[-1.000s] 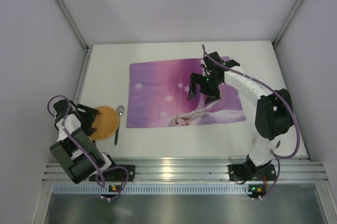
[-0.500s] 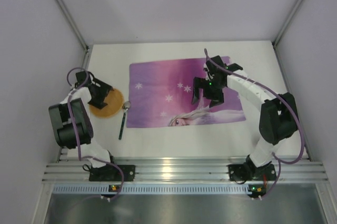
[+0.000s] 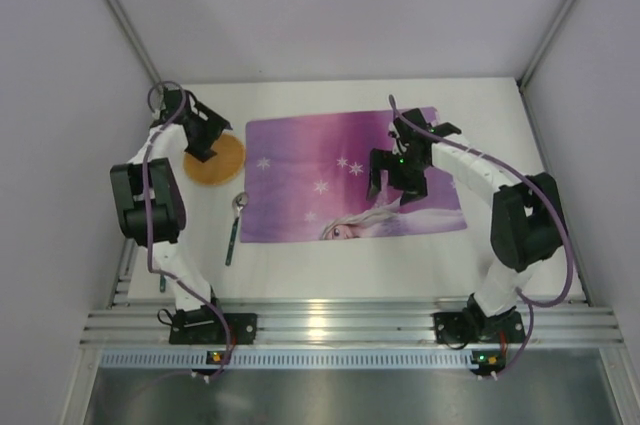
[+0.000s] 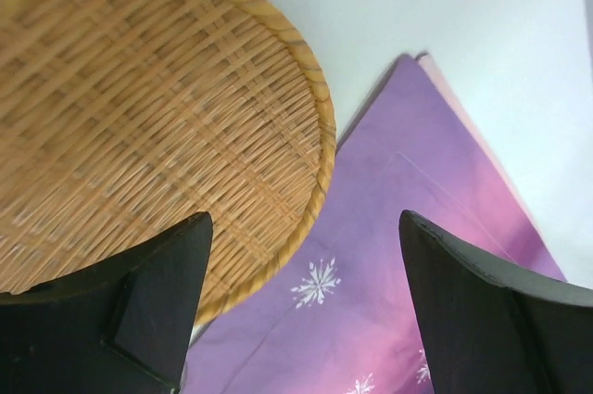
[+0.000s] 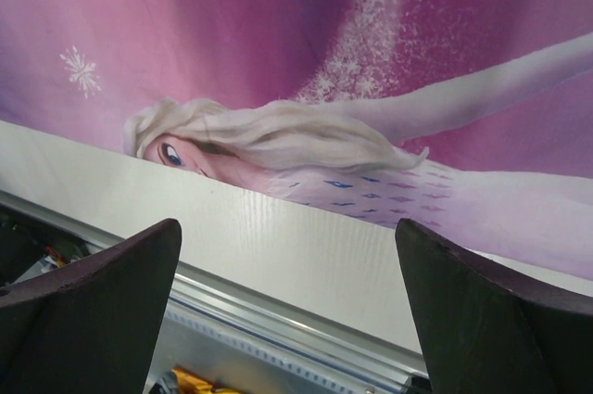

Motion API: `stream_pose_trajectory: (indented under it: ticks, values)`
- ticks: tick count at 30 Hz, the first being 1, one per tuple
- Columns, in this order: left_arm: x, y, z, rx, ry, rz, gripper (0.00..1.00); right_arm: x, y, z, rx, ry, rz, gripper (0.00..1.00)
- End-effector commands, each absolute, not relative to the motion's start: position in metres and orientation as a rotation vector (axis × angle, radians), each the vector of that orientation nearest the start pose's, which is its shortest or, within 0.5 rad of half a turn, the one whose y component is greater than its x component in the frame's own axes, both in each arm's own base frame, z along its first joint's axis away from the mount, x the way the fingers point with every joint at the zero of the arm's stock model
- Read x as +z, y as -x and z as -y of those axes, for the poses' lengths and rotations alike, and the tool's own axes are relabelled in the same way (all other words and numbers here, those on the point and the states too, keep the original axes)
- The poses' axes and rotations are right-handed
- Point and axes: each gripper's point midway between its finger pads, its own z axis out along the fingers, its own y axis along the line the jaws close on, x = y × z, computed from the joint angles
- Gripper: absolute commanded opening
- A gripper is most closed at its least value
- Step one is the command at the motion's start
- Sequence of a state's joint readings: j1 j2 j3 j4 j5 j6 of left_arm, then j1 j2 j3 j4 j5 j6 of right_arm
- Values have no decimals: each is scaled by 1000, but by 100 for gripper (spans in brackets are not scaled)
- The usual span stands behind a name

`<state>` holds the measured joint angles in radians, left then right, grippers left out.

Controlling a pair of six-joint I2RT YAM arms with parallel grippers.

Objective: Set the dinner table for one person

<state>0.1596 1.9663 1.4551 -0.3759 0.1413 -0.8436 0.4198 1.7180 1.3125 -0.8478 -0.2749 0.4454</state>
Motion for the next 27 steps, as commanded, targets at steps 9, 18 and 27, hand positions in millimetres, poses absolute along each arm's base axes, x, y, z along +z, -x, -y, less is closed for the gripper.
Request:
stream_pose_trajectory:
  ticks: [9,18,27]
  values:
    - [111,-412,-106,-458,1282,-2147,87,103,-328,-215,645,32,-2842,100]
    - [71,-409,-98,-641,1263,-2147,86,94,-343,-202,682,-28,-2861,100]
    - [37,-417,-101,-593,1303,-2129,85,79,-339,-179,657,-90,-2893,100]
